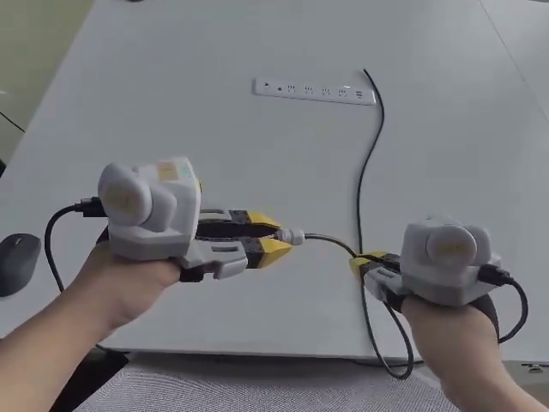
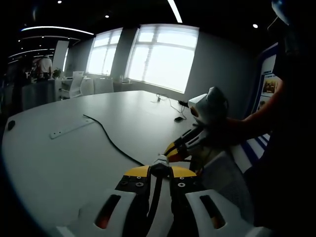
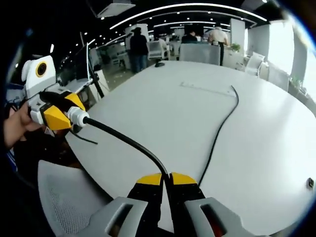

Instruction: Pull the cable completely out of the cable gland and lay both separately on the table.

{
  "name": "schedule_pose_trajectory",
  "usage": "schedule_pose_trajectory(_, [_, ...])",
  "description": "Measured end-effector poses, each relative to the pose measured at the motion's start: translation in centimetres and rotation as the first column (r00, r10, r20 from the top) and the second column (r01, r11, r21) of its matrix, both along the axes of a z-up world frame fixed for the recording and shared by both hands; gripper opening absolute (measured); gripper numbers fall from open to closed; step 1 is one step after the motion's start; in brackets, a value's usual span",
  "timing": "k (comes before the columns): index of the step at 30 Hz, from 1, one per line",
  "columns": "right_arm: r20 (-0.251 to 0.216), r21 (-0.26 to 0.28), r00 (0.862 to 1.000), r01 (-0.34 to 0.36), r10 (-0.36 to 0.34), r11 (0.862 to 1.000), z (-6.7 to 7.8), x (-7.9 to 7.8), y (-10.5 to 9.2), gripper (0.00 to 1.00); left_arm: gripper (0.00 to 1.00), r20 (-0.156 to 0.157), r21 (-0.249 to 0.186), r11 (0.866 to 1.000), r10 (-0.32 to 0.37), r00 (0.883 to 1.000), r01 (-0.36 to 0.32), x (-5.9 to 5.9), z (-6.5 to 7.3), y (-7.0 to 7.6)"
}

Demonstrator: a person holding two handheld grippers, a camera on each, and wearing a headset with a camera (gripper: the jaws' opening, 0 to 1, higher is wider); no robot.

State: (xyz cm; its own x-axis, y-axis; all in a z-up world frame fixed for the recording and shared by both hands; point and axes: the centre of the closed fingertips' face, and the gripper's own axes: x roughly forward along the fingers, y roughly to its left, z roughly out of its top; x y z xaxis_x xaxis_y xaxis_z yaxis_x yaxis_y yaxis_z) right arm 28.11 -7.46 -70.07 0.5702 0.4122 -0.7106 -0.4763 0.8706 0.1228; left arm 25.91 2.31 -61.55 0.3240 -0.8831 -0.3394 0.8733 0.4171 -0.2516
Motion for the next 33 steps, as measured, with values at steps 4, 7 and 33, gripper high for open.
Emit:
schedule_pose_trajectory(4, [0.014,-0.001,1.0,-0.012,0.012,1.0,0.2,-0.1,0.0,0.0,0.15,0.003,-0.002,1.0,0.002,1.0,-0.002,0.2,0.0,0.2])
schedule_pose_trajectory(7, [0.031,-0.004,0.999,-0.027,0.027,1.0,0.4,-0.1,0.0,0.0,0.15,0.002,-0.003,1.0,0.003,1.0,-0.003,0.2,0.0,0.3])
schedule_pose_trajectory(33, [0.223,-0.223,0.905,-0.314,0.362,0.923,6.5,0.1,2.8,0.12,0.15,0.01,0.02,0.999,0.044,0.999,-0.044,1.6,0.1,0.5])
